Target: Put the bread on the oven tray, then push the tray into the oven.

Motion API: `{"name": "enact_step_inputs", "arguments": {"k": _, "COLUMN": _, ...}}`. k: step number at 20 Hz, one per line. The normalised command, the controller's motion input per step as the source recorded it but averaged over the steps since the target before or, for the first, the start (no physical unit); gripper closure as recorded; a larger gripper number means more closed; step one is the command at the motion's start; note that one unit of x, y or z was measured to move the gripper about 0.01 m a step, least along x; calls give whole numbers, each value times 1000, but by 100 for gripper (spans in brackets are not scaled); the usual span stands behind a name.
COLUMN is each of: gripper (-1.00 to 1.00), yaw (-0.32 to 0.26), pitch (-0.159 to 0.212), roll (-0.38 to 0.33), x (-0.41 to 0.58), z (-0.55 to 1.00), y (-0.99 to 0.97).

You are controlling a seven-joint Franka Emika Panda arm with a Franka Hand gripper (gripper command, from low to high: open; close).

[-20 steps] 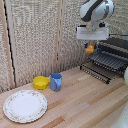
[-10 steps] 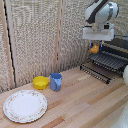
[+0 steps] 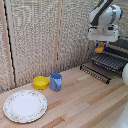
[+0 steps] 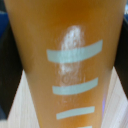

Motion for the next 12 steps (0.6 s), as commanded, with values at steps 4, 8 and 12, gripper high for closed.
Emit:
{"name": "enact_step_inputs", "arguments": {"k": 4, "gripper": 100, "yaw": -104, "pitch": 0, "roll": 64, "x": 8, "z": 39, "y": -795}}
{"name": "enact_step_inputs", "arguments": {"k": 8, "gripper": 100, "yaw": -104, "pitch": 0, "roll": 73, "x": 0, "z": -1, "y": -766}}
{"name": "enact_step_inputs", "arguments": {"k": 12, "gripper": 100, "yaw": -78, "pitch": 0, "roll": 76, "x": 0, "z": -64, "y": -622}}
